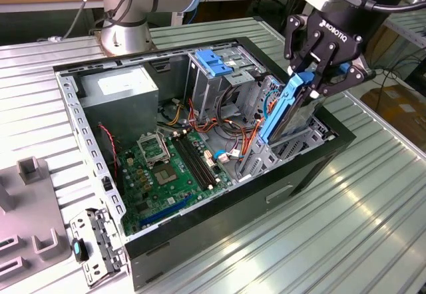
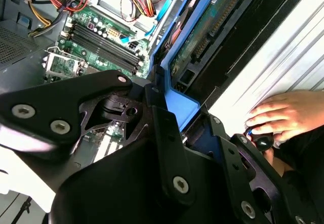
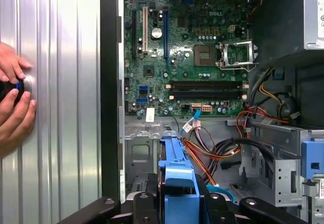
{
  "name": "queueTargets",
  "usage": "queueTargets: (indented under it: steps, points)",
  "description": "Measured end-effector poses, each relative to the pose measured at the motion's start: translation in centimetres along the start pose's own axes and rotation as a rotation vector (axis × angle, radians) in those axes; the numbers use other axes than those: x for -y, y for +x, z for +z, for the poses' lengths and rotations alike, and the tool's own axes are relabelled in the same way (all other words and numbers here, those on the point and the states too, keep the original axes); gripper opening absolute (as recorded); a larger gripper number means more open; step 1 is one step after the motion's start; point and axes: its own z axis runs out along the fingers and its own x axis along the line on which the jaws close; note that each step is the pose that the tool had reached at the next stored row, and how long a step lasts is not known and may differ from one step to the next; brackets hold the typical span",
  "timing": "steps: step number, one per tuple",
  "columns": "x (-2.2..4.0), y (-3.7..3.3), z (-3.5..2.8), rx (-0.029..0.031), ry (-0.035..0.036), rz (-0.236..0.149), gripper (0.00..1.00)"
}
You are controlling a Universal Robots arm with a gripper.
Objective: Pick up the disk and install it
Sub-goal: 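Insert the disk into the insertion slot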
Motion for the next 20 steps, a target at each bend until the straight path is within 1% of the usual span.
queueTargets:
  steps: [8, 15, 16, 17, 19, 20]
  points:
    - [0.01, 0.02, 0.90, 0.0000, -0.0003, 0.000, 0.37]
    - [0.02, 0.05, 2.00, 0.0001, -0.0006, 0.000, 0.37]
    - [0.02, 0.06, 2.26, 0.0001, -0.0007, 0.000, 0.37]
    - [0.02, 0.07, 2.79, 0.0000, -0.0007, 0.000, 0.37]
    - [0.03, 0.09, 3.60, 0.0000, -0.0007, 0.000, 0.37]
    - [0.03, 0.10, 3.82, 0.0000, -0.0008, 0.000, 0.37]
